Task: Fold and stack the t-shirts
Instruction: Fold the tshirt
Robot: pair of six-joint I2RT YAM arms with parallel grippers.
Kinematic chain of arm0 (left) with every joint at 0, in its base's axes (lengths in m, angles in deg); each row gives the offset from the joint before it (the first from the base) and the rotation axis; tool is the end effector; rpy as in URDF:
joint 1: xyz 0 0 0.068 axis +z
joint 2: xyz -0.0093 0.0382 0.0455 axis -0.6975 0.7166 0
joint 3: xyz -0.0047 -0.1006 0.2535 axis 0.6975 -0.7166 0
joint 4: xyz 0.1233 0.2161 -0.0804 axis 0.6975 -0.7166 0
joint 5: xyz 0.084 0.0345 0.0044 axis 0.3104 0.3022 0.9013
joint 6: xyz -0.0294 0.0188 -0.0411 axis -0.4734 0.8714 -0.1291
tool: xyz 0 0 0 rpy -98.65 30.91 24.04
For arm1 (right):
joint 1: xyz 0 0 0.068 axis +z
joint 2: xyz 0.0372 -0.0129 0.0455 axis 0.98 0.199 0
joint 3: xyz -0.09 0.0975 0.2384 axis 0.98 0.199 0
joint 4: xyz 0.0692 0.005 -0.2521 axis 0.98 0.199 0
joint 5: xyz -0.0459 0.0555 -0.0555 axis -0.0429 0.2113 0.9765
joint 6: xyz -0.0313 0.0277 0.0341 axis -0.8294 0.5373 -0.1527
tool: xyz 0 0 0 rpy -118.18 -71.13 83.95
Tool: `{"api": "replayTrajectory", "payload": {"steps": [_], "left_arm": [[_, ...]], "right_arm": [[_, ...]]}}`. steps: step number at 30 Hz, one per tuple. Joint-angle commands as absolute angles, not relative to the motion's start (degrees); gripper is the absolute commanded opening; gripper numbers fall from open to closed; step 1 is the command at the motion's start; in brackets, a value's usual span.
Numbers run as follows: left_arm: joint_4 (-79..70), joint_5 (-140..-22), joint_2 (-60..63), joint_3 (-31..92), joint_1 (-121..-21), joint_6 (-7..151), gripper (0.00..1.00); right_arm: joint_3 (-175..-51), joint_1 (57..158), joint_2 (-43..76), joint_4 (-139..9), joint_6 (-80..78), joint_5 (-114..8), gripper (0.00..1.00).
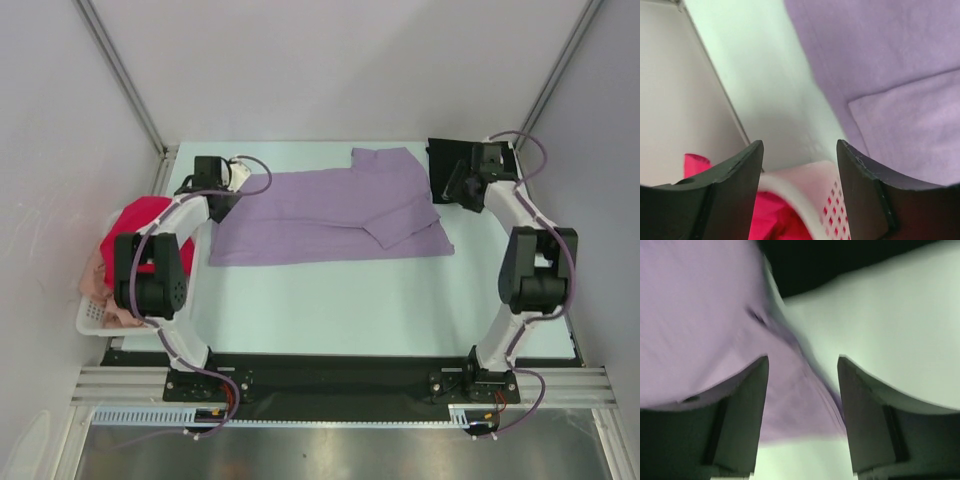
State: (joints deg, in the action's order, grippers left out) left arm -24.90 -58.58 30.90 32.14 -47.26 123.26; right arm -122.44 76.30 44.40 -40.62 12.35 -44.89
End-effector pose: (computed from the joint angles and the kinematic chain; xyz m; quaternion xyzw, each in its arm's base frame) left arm 0.3985 -0.0124 0.2112 0.3002 0.8819 0.2179 0.2910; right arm 0.4260 -0.0166 0.2371 0.1825 0.9184 0.0549 0.3468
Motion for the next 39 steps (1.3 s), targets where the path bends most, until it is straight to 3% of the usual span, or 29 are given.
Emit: {"api": "replayTrajectory", "payload": {"steps": [1, 8, 18, 19, 21, 23, 24, 26, 27, 28, 33, 39], "left_arm": [[-25.40, -66.21, 19.99, 28.60, -48.09, 123.32, 0.66], [-28.92, -70.82, 12.40, 10.06, -53.46, 137.14, 0.64], [-22.60, -63.61, 17.13, 3.97, -53.63, 142.16, 0.70], [-22.42, -63.52, 17.75, 4.06, -53.55, 141.81, 0.68], [-20.58, -63.00, 19.24, 4.06, -53.54, 140.76, 0.66], [-17.51, -62.47, 19.86, 3.45, -53.63, 140.31, 0.61], [-16.19, -62.03, 20.22, 3.10, -53.63, 139.44, 0.57], [-14.69, -62.46, 20.66, 3.01, -53.63, 138.47, 0.36], [-14.77, -63.42, 20.75, 3.09, -53.63, 137.34, 0.21], [-14.69, -63.78, 20.66, 3.09, -53.63, 136.72, 0.01], [-19.59, -65.89, 16.02, 2.48, -53.55, 133.82, 0.00], [-37.49, -70.90, -1.01, -1.56, -53.63, 136.97, 0.00]], "right_arm": [[-111.75, 75.97, 32.25, -40.49, 11.52, -37.43, 0.61], [-96.88, 75.80, 25.63, -44.80, 12.84, -46.20, 0.61], [-94.49, 75.88, 32.22, -48.67, 14.86, -49.73, 0.60], [-94.67, 75.88, 32.74, -48.59, 14.95, -49.91, 0.58], [-94.24, 75.62, 33.98, -49.64, 15.56, -49.13, 0.43], [-93.71, 74.31, 34.24, -50.34, 16.61, -49.47, 0.22], [-92.83, 73.87, 33.90, -50.69, 16.88, -49.99, 0.16], [-91.78, 73.16, 33.11, -51.05, 16.97, -50.52, 0.04], [-91.42, 73.07, 31.97, -50.96, 16.79, -50.27, 0.01], [-90.64, 73.07, 31.44, -50.70, 16.79, -50.18, 0.00], [-87.56, 71.59, 26.43, -46.75, 18.36, -49.91, 0.00], [-76.32, 61.85, 7.03, -39.80, 26.18, -56.50, 0.00]]}}
